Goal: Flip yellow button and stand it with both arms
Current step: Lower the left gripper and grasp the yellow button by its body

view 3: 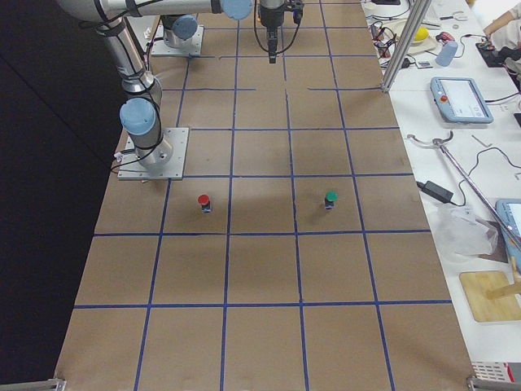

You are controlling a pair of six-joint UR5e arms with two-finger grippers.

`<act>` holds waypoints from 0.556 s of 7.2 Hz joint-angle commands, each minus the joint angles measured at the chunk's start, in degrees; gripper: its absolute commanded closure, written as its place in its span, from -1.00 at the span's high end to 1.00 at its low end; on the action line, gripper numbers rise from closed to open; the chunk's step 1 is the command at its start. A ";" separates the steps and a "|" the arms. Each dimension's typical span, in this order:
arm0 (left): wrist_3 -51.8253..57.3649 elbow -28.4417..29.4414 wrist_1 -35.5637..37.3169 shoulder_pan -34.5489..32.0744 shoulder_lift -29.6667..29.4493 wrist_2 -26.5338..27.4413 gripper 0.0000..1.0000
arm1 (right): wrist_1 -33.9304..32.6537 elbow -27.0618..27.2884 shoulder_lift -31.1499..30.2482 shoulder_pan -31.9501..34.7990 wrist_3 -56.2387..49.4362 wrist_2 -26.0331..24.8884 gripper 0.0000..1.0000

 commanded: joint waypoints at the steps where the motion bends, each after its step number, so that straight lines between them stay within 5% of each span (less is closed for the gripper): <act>1: 9.76 -1.69 7.16 6.34 -6.46 -0.06 1.00 | -0.02 0.09 0.00 0.00 0.00 0.00 1.00; 4: 9.70 -2.75 10.09 6.81 -11.32 0.03 1.00 | 0.07 0.09 -0.09 0.00 0.00 0.00 1.00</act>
